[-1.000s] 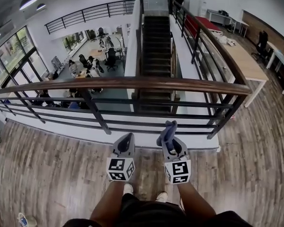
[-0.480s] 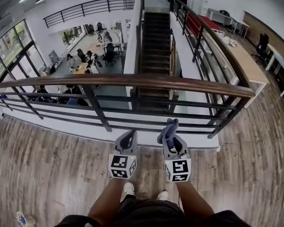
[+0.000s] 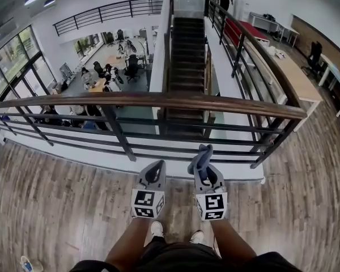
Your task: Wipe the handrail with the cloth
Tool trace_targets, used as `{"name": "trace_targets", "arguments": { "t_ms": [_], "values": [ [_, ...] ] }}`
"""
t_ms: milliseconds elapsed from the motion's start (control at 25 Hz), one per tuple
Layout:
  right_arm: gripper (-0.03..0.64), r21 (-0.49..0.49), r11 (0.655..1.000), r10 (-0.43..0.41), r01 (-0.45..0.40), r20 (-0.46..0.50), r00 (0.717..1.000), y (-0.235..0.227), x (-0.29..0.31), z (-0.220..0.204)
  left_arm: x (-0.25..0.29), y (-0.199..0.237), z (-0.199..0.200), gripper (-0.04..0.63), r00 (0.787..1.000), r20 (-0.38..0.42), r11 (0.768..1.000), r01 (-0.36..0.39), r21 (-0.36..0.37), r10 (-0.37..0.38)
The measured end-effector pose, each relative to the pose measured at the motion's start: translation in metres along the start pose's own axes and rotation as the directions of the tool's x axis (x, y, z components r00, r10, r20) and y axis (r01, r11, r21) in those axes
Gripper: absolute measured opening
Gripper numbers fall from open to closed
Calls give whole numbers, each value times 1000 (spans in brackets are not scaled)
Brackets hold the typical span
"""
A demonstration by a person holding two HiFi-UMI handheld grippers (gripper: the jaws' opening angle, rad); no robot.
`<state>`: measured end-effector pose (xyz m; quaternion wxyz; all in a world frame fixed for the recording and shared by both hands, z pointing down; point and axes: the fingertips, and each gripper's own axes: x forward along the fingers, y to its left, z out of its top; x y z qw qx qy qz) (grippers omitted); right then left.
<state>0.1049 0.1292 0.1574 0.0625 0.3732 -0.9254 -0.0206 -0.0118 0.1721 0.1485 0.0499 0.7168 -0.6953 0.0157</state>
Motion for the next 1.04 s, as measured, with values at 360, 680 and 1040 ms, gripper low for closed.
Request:
{"name": "trace_targets", "arguments": {
  "t_ms": [360, 680, 1040],
  "values": [
    [104, -5, 999, -42, 42, -5, 999, -9, -4, -1, 1, -4, -1, 3, 1000, -5, 1000, 9, 4, -9],
    [104, -12, 999, -45, 45, -4, 999, -7, -4, -1, 1, -3, 1, 3, 1000, -1, 1000, 11, 3, -11],
    [104, -24, 999, -36, 36, -13, 999, -7, 1, -8, 4, -4, -10, 3, 1000, -12, 1000, 6, 2, -6]
  ]
}}
